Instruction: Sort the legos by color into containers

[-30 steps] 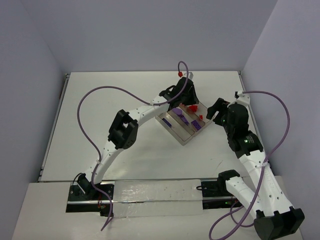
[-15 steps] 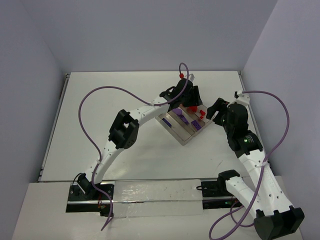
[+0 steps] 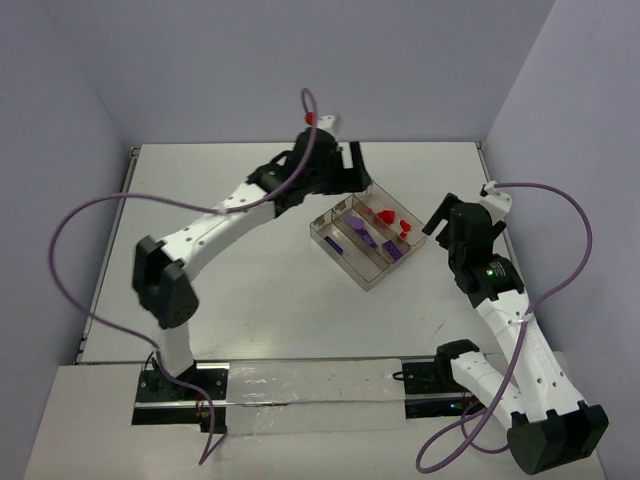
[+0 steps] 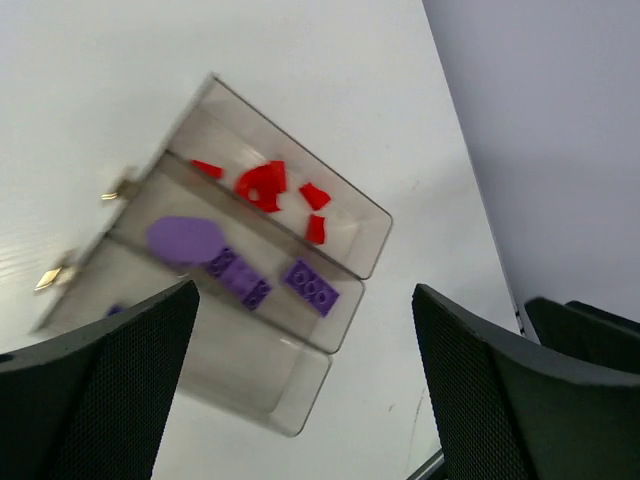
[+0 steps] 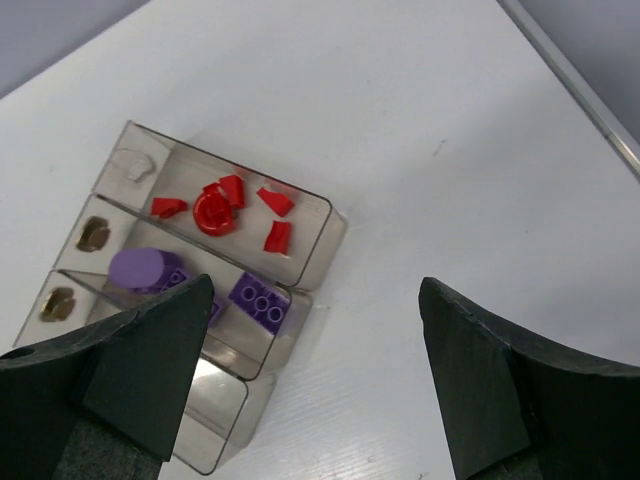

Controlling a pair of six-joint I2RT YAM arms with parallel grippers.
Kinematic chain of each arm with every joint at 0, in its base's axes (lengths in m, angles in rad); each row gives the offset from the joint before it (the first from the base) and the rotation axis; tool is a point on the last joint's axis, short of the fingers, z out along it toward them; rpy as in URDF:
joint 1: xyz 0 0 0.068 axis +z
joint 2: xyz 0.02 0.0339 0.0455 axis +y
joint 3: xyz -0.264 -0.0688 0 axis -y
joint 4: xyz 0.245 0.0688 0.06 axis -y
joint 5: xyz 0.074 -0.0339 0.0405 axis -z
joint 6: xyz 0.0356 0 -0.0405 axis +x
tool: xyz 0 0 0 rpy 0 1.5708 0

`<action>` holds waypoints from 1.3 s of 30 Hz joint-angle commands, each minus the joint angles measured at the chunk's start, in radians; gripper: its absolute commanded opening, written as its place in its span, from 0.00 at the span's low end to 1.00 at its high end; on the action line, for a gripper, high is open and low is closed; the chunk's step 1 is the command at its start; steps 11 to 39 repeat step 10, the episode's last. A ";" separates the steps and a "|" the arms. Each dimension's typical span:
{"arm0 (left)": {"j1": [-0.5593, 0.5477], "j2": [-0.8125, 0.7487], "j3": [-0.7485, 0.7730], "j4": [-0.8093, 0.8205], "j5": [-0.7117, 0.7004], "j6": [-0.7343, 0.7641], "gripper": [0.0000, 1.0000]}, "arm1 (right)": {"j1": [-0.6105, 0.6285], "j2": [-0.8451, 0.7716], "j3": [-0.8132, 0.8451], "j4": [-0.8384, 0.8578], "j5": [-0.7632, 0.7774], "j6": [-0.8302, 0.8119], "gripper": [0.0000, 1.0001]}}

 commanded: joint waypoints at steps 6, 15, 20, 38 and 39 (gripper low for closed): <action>0.147 -0.519 -0.524 -0.069 -0.167 0.042 0.96 | -0.002 0.038 0.036 -0.035 0.053 0.046 0.91; 0.209 -0.662 -0.642 -0.152 -0.228 0.033 0.96 | -0.002 0.031 0.019 -0.032 0.061 0.047 0.90; 0.209 -0.662 -0.642 -0.152 -0.228 0.033 0.96 | -0.002 0.031 0.019 -0.032 0.061 0.047 0.90; 0.209 -0.662 -0.642 -0.152 -0.228 0.033 0.96 | -0.002 0.031 0.019 -0.032 0.061 0.047 0.90; 0.209 -0.662 -0.642 -0.152 -0.228 0.033 0.96 | -0.002 0.031 0.019 -0.032 0.061 0.047 0.90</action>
